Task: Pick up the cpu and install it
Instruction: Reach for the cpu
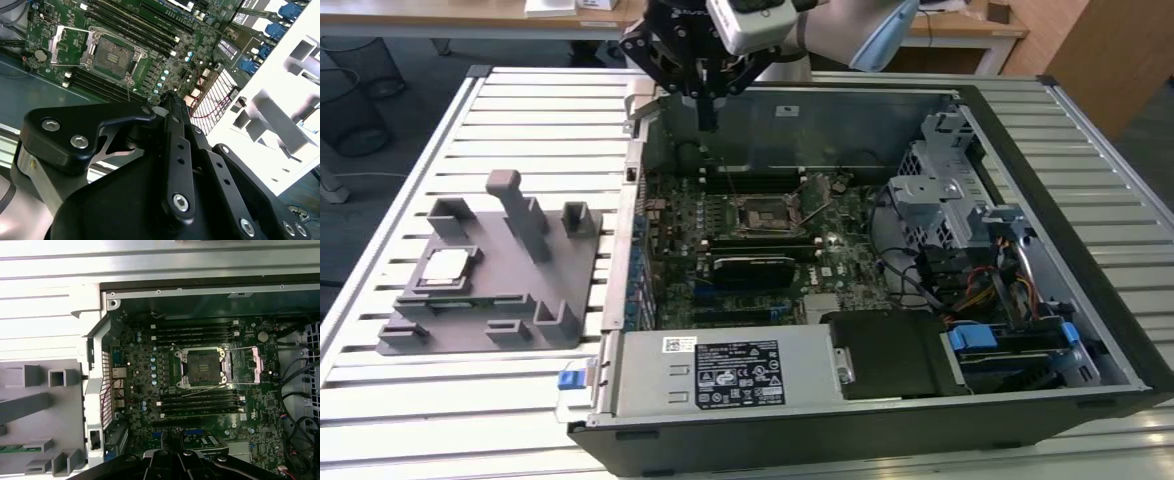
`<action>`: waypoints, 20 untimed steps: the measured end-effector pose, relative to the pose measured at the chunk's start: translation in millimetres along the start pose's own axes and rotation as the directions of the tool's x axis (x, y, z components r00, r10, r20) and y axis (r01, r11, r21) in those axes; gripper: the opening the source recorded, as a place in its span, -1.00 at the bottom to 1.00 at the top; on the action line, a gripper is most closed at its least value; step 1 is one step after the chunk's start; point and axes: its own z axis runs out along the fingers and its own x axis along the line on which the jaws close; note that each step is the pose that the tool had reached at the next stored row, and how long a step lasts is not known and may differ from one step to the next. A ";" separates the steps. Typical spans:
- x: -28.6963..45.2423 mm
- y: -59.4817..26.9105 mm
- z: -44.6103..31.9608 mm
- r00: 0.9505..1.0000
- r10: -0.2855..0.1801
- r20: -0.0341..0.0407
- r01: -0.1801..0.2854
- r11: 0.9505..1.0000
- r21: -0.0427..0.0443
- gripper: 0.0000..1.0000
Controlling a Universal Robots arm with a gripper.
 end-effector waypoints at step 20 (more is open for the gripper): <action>6.4 -0.5 0.7 1.000 0.000 0.000 0.000 1.000 0.000 -0.79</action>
